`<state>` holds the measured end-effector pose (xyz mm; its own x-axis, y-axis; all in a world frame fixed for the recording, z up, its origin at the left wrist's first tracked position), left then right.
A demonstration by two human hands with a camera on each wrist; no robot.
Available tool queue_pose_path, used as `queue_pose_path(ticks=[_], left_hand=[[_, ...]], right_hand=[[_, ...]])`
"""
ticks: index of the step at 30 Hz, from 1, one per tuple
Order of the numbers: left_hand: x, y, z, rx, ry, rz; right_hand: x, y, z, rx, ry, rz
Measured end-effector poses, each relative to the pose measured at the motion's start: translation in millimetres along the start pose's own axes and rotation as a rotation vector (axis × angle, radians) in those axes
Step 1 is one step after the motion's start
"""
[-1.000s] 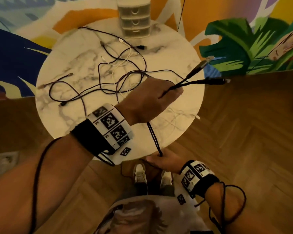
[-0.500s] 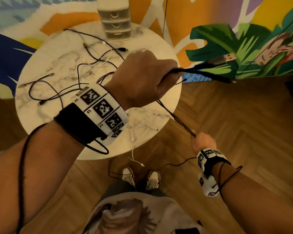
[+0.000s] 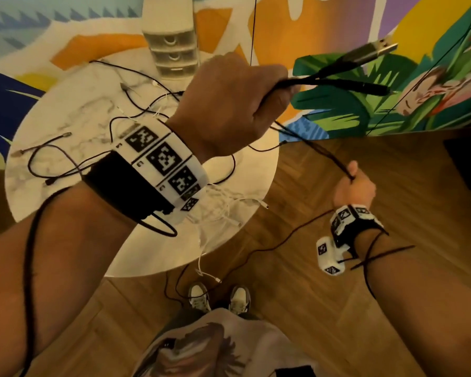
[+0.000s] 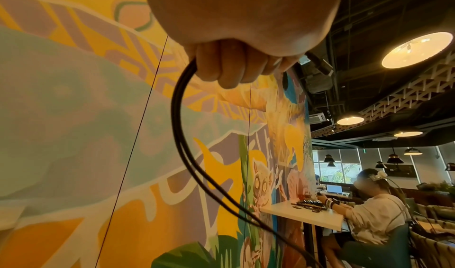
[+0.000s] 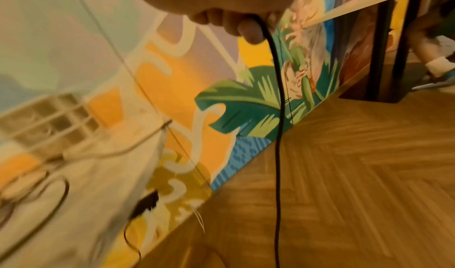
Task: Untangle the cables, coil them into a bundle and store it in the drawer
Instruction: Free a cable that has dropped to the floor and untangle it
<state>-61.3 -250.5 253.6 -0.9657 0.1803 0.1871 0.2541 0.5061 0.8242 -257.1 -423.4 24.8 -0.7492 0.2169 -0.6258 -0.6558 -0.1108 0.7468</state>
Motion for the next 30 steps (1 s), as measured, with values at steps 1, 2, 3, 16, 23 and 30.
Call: queue_pose_path(ticks=[1,2,3,16,23,30], left_hand=[[0.4,-3.2,-1.9,0.001,0.002,0.009],[0.9,-8.3,-1.8,-0.006,0.011,0.028],[1.1,-16.3,0.1,-0.017,0.026,0.053],[8.0,-85.9,19.3,-0.013,0.313,0.668],[-3.1,-120.5,44.6,-0.104,0.497,0.803],[5.7,-159.7,80.5,-0.237,0.81,1.152]], right_hand=[[-5.0,1.0,-4.3,0.007,0.007,-0.104],[-7.4,-0.7,-3.6,-0.007,0.017,-0.148],[-4.5,-7.0,-1.5,-0.031,0.034,-0.104],[18.4,22.5,-71.8,0.091,-0.25,-0.167],[86.5,-70.8,-13.0,-0.486,-0.107,0.613],[-9.9,-39.0,83.2,-0.965,0.073,-0.525]])
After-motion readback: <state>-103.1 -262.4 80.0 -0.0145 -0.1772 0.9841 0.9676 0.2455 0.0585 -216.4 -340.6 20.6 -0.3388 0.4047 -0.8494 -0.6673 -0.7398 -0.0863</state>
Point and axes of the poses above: each hand's wrist, its own z-axis away from the middle knuckle, its own y-axis out of the back of the hand, x = y × z, the point moved 3 cm from there along -z, towards the middle knuckle, and after that the axes turned 11 degrees about -y, right-handed, at the moved point
